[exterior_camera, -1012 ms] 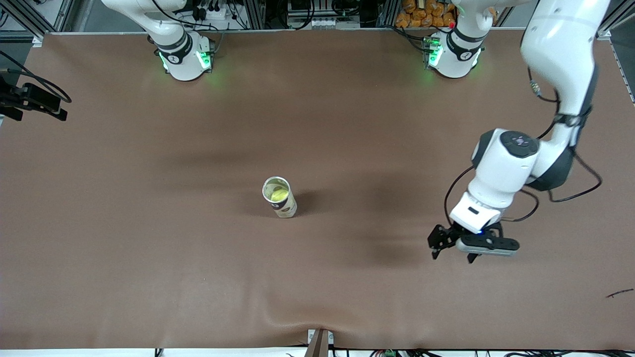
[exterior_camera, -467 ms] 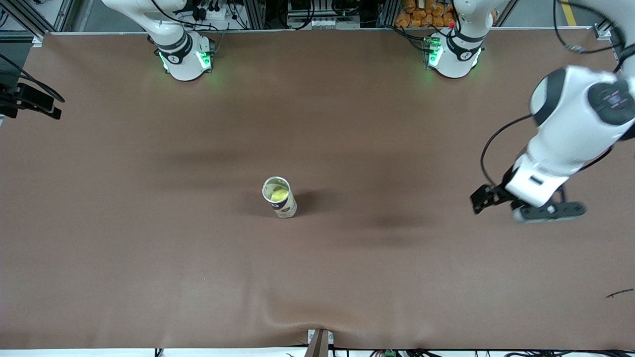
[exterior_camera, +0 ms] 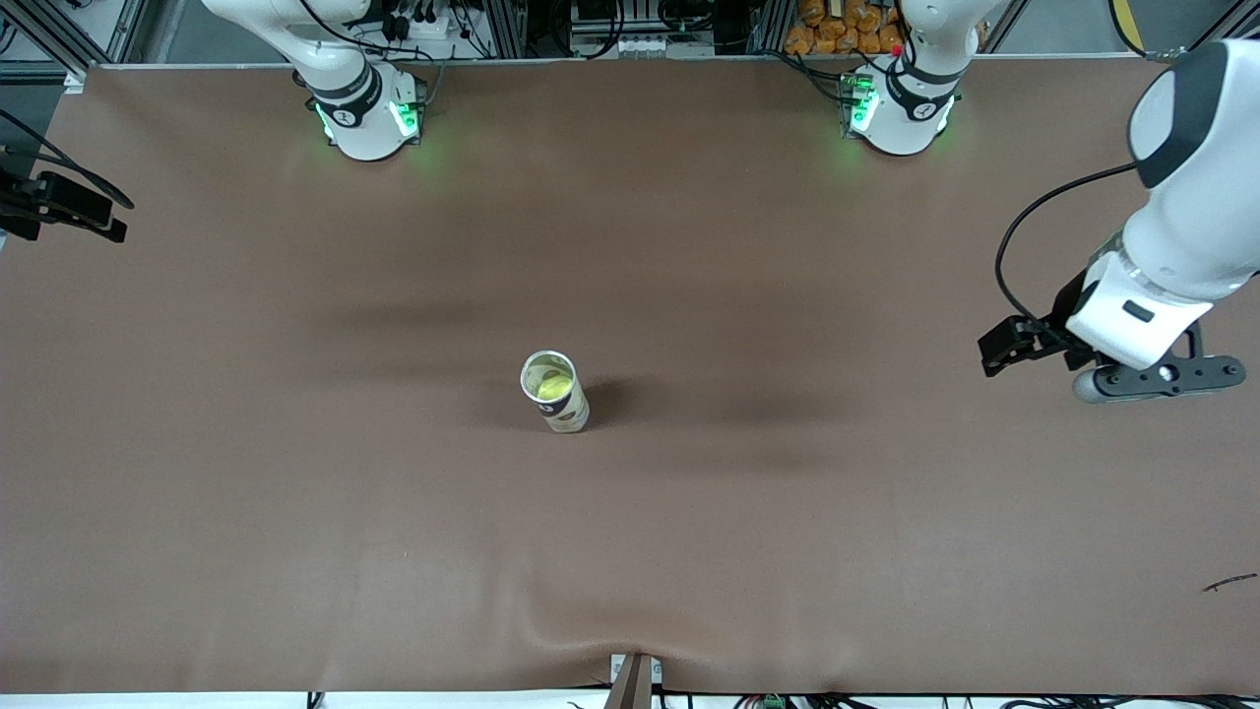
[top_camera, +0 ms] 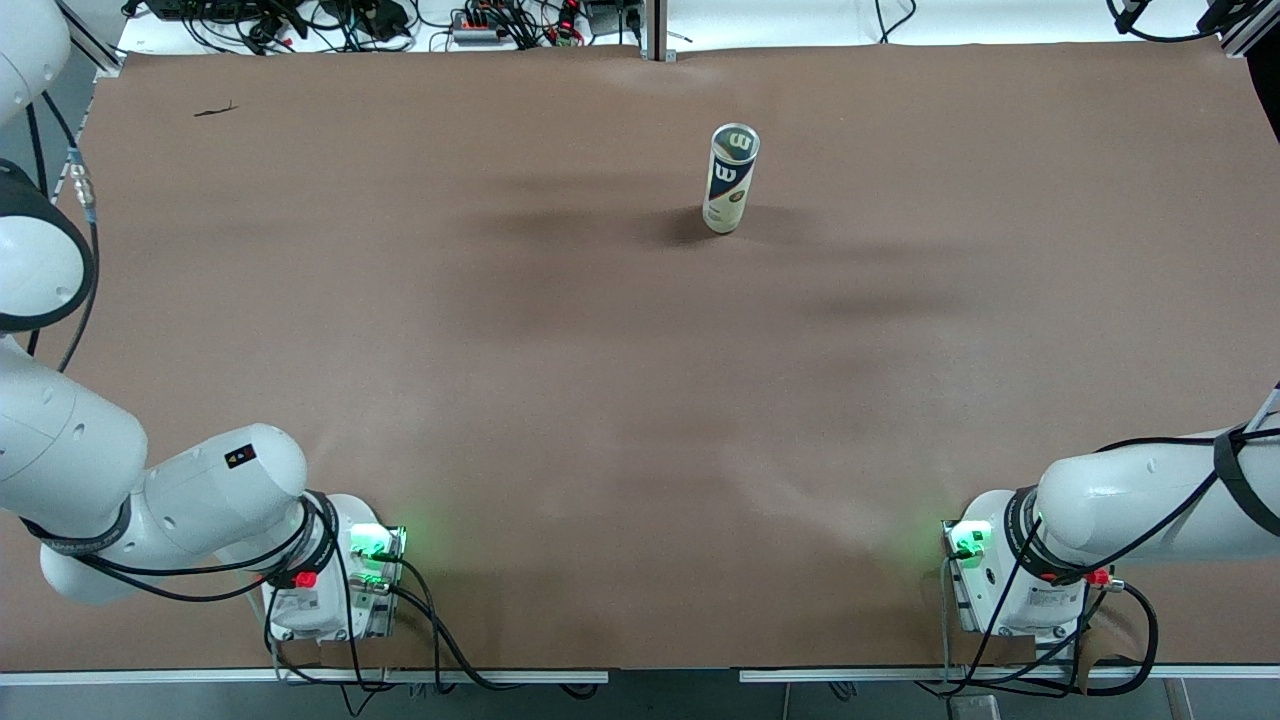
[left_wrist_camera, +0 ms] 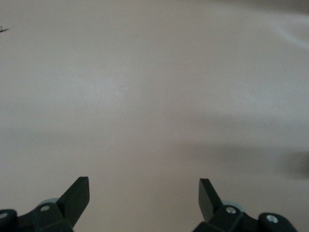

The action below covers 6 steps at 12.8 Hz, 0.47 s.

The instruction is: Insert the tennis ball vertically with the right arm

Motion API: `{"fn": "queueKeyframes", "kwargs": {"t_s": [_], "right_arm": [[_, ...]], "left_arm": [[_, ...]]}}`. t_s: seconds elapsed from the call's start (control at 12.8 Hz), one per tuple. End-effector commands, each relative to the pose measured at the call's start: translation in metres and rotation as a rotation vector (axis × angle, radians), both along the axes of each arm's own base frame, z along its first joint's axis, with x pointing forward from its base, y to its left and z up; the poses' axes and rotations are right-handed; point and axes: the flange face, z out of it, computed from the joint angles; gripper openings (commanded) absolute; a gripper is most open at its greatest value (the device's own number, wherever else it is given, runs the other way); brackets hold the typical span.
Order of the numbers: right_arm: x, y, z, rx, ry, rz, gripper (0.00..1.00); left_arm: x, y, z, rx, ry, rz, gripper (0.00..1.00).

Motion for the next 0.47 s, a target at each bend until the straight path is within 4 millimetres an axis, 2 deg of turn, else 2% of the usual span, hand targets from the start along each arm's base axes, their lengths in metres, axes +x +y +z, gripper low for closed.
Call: {"fn": "queueKeyframes", "kwargs": {"t_s": [0.0,0.31,0.39], "right_arm": [[0.001,0.000,0.004,-0.010,-0.006,-0.008,1.00],[0.001,0.000,0.006,-0.015,-0.013,-0.010,1.00],[0.001,-0.003,0.005,-0.015,-0.009,-0.013,1.00]], "left_arm": [[-0.013,0.006,0.028,0.012,0.038,0.021,1.00],[-0.039,0.042,0.062,0.003,0.066,-0.006,1.00],[-0.047,0.046,0.066,0.014,0.092,-0.034,1.00]]}}
